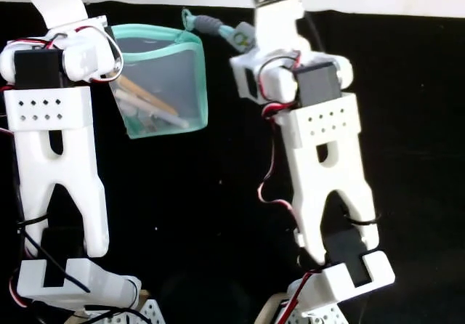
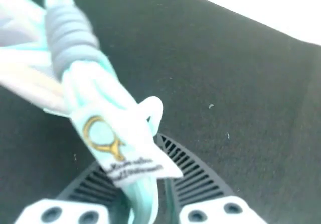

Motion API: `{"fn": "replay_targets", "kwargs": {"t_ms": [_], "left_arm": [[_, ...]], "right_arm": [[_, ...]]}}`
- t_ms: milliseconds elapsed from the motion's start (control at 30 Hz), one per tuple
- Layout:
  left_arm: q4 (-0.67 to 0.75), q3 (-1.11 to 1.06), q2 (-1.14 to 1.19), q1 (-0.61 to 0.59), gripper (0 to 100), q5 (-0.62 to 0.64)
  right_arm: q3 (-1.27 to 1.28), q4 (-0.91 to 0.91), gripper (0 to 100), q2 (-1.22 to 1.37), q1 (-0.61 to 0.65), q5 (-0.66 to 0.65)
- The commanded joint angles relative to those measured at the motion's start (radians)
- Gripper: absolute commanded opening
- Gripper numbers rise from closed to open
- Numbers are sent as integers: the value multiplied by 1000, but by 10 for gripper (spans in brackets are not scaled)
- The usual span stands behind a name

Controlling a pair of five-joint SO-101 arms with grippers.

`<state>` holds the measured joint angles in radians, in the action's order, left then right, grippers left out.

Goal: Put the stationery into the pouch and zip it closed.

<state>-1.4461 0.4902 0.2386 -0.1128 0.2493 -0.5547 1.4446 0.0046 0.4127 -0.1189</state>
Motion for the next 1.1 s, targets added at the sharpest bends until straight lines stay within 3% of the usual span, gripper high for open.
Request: {"fn": "replay_targets", "kwargs": {"t_ms": [0,233,567,733,900,1067], "left_arm": [[-64,-30,31,48,6,-8],[-64,-25,31,64,7,-12],[49,-24,22,143,7,-46],[109,-22,21,162,7,-216],[129,47,30,170,11,-292],[127,114,27,163,156,-295]], "right_arm": [[-48,-4,6,-59,42,-48],[-220,4,6,-58,56,-49],[-476,41,6,-58,56,-49],[-562,41,6,-58,56,-48],[-627,41,6,-58,56,-49],[-651,41,6,-59,56,-49]]}}
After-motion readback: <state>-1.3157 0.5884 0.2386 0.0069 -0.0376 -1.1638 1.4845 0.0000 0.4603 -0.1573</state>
